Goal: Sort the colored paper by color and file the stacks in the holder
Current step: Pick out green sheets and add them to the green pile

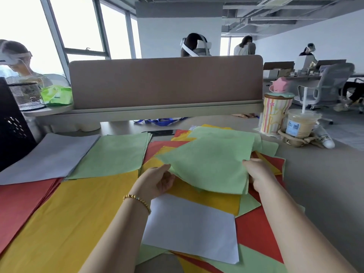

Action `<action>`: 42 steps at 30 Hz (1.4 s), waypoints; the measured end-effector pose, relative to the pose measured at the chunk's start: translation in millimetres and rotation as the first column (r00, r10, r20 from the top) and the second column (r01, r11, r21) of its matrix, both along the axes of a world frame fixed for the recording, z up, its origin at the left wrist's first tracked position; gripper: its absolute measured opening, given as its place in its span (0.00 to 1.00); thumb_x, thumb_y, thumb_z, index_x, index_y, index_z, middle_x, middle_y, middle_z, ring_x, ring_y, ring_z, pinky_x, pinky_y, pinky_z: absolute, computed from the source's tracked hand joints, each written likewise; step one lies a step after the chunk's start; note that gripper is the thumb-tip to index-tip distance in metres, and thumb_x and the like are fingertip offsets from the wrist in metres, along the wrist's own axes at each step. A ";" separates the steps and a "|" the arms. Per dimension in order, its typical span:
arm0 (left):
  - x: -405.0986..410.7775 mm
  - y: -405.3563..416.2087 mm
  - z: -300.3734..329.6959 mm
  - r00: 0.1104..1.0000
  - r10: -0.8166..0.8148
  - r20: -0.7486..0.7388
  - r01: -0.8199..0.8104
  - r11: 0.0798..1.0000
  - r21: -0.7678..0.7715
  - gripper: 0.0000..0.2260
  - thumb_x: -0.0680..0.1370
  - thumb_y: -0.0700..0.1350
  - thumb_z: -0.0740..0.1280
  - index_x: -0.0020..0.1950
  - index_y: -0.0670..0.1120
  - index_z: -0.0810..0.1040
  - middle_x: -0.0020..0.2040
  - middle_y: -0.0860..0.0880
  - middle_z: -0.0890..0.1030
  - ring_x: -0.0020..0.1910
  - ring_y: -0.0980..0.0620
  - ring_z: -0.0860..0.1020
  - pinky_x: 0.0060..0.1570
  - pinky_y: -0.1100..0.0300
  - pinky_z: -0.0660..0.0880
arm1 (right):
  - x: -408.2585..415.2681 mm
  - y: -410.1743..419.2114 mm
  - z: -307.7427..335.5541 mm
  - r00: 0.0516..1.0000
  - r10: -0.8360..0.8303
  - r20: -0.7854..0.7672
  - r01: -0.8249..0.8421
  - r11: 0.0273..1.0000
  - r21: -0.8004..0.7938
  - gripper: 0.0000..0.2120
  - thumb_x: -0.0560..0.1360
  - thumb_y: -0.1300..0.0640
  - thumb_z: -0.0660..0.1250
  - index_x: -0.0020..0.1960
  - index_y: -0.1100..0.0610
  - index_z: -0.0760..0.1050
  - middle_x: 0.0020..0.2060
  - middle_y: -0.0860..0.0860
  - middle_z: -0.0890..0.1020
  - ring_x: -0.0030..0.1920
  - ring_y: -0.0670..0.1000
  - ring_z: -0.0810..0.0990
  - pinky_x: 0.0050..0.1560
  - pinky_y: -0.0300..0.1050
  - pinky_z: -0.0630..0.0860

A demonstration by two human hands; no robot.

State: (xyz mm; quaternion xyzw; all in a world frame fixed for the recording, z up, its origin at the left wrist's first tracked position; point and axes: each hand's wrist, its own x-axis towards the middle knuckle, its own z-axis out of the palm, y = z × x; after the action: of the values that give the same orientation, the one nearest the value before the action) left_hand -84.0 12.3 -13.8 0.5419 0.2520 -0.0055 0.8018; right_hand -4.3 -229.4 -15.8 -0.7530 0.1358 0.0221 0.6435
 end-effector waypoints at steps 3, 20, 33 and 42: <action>0.9 -2.9 2.1 0.998 -0.059 0.018 0.058 0.997 0.043 0.14 0.80 0.50 0.60 0.44 0.41 0.73 0.35 0.44 0.74 0.27 0.53 0.76 0.24 0.66 0.74 | -3.9 7.1 0.7 1.000 0.019 0.007 -0.019 0.999 -0.025 0.12 0.77 0.64 0.60 0.56 0.71 0.74 0.56 0.63 0.79 0.58 0.63 0.77 0.45 0.43 0.67; 1.7 -26.0 2.2 0.943 0.094 0.320 -0.049 0.988 -0.144 0.18 0.79 0.28 0.50 0.62 0.41 0.71 0.49 0.42 0.79 0.45 0.46 0.79 0.32 0.59 0.81 | -20.1 24.6 12.4 0.913 0.398 -0.092 -0.367 0.897 0.245 0.27 0.78 0.36 0.50 0.62 0.56 0.68 0.48 0.60 0.80 0.40 0.56 0.81 0.26 0.41 0.77; -10.2 -1.3 6.3 0.970 -0.125 0.207 0.160 0.974 -0.162 0.31 0.77 0.65 0.52 0.67 0.43 0.72 0.58 0.41 0.80 0.53 0.44 0.80 0.50 0.51 0.75 | -2.0 1.3 -2.6 0.938 0.338 -0.077 -0.300 0.902 0.310 0.13 0.78 0.68 0.57 0.59 0.64 0.75 0.30 0.55 0.83 0.29 0.53 0.83 0.29 0.43 0.79; -3.8 18.3 4.0 0.993 -0.067 -0.097 0.098 0.930 0.355 0.18 0.78 0.51 0.63 0.55 0.35 0.76 0.40 0.41 0.81 0.35 0.46 0.80 0.36 0.59 0.76 | -14.7 -3.2 8.8 0.870 0.480 -0.110 -0.488 0.870 -0.066 0.12 0.79 0.58 0.61 0.58 0.64 0.76 0.52 0.59 0.82 0.52 0.58 0.81 0.59 0.56 0.75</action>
State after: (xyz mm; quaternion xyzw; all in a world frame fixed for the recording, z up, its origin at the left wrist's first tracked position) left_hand -87.7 30.5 -9.9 0.6885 0.2587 -0.0155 0.6773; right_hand -19.0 -232.5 -7.0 -0.7899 -0.0275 0.2105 0.5754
